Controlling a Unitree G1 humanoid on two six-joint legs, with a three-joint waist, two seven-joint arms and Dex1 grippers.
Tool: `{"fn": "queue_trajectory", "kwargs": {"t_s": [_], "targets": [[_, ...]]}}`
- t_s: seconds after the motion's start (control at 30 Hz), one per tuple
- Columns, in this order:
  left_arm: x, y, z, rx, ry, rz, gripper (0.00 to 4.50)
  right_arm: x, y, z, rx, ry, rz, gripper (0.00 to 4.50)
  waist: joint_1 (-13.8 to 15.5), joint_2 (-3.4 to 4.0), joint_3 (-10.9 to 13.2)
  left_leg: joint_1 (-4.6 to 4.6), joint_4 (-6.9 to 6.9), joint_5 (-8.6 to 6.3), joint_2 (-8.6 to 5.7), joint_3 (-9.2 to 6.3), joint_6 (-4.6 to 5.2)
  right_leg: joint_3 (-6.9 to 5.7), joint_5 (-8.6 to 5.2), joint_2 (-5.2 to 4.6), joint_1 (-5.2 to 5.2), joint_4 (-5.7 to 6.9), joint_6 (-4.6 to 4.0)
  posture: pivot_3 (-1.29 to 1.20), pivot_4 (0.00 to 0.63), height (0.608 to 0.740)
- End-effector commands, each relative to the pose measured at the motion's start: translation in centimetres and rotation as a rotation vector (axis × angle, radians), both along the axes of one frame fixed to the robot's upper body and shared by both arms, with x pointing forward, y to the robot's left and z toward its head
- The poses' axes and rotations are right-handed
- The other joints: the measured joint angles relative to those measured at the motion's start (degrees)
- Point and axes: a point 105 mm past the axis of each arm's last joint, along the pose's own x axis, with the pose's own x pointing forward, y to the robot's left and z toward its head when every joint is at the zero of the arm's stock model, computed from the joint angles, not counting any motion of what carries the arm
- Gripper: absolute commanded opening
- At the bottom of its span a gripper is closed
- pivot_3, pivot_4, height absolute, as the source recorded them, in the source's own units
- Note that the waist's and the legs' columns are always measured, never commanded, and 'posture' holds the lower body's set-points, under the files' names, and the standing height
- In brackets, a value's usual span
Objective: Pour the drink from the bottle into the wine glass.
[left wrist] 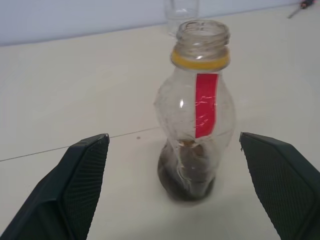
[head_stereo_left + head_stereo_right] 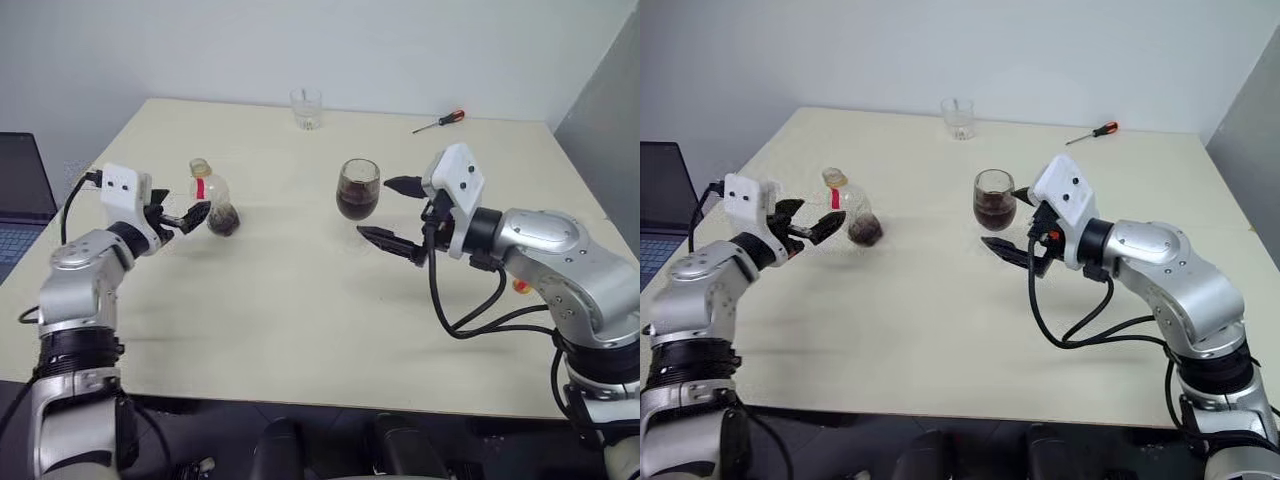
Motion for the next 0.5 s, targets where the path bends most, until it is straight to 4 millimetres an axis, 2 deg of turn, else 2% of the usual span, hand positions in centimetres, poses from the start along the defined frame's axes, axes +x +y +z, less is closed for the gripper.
{"fn": "queue_trajectory", "kwargs": {"t_s": [0.03, 0.1, 0.23, 0.4, 0.5], "targets": [[-3.0, -4.0, 7.1, -0.018, -0.152, -0.33, 4.45, 0.1, -2.4, 1.6, -0.002, -0.038, -0.001, 4.5, 0.1, -0.02, 0.0, 0.0, 0.0, 0.0, 0.0, 0.01, 0.0, 0.0, -0.02, -0.01, 0.0, -0.02, -0.02, 0.0, 0.15, 0.74], [-3.9, -5.7, 7.6, 0.053, -0.115, -0.449, 4.45, 0.3, -3.7, 1.4, -0.046, -0.024, -0.001, 4.5, 0.2, -0.04, 0.0, -0.01, 0.0, 0.0, 0.0, 0.01, 0.0, -0.01, -0.04, -0.06, 0.02, -0.04, -0.05, 0.0, 0.15, 0.74], [-3.9, -7.5, 9.2, 0.062, -0.123, -0.554, 4.45, 1.0, -5.5, 1.5, -0.093, -0.005, 0.011, 4.5, 0.1, 0.04, 0.0, 0.07, -0.04, -0.01, -0.09, 0.06, 0.01, 0.08, -0.17, -0.05, 0.05, -0.05, -0.02, 0.0, 0.15, 0.74], [-4.1, -8.4, 8.4, 0.109, -0.073, -0.616, 4.45, 1.6, -6.7, 1.8, -0.101, 0.005, 0.044, 4.5, -0.4, 0.06, 0.0, 0.1, -0.06, -0.01, 0.0, 0.05, 0.02, 0.1, -0.24, 0.08, -0.01, 0.0, -0.11, 0.0, 0.15, 0.74], [-4.3, -7.9, 8.5, 0.112, -0.057, -0.627, 4.45, 1.6, -6.6, 2.1, -0.082, 0.015, 0.081, 4.5, -0.4, 0.09, 0.0, 0.09, -0.12, -0.01, 0.08, 0.02, 0.02, 0.1, -0.26, 0.21, -0.07, 0.04, -0.17, 0.0, 0.15, 0.74]]}}
